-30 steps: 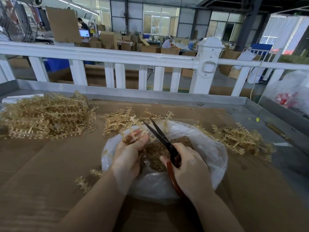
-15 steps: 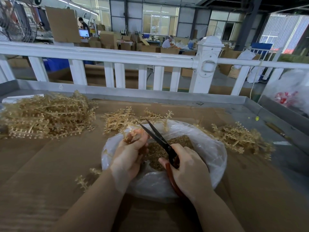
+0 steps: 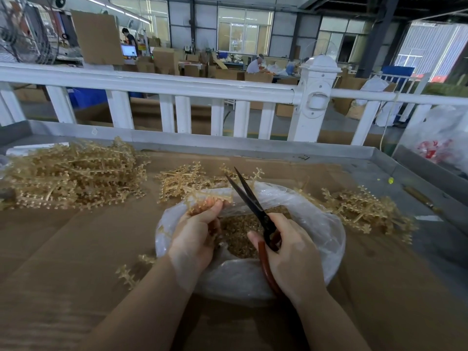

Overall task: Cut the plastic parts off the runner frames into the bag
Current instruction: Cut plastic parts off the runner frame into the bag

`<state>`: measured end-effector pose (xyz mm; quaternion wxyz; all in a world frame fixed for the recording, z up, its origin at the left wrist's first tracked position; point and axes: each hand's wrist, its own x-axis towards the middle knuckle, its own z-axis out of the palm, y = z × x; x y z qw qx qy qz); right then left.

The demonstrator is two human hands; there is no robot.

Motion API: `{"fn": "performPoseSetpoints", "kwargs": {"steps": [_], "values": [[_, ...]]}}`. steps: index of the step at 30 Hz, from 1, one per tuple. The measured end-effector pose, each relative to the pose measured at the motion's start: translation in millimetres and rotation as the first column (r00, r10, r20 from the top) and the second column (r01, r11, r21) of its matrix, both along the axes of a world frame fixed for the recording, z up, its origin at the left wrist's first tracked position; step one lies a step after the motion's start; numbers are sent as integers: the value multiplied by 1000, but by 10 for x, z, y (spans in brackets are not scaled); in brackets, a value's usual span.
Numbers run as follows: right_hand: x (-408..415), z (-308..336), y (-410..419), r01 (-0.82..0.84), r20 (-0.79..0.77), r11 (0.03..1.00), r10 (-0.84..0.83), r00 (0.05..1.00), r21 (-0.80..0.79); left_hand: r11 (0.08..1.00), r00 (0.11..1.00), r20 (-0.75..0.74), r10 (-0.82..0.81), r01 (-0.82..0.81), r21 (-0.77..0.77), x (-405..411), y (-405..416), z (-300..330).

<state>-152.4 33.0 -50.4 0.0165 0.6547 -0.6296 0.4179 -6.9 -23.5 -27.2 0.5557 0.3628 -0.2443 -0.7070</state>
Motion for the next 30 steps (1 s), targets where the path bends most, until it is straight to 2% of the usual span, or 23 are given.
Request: {"fn": "performPoseSetpoints", "kwargs": {"steps": [3,8,13,21,25,27,30], "values": [[-3,11,0,-10,27,1000,10,1000,3,998,995,75,-59,59,-7,-10,10,-10],[-65,5,-33,-36,196,996,50,979,-76,988,950,281,-138,152,-31,-37,-6,-40],[-163,8,-80,-204,376,976,219,900,-79,987,918,376,-121,151,-49,-87,45,-3],[-168,9,-104,-250,250,967,255,934,-49,975,909,380,-168,210,-71,-74,52,23],[-151,30,-101,-254,266,964,266,927,-79,954,910,323,-260,294,-62,-37,49,17],[-156,25,-103,-255,283,962,272,920,-95,927,888,346,-305,360,-106,-25,75,30],[-150,2,-102,-258,284,961,276,918,-102,929,894,359,-269,339,-149,-27,81,20]]}}
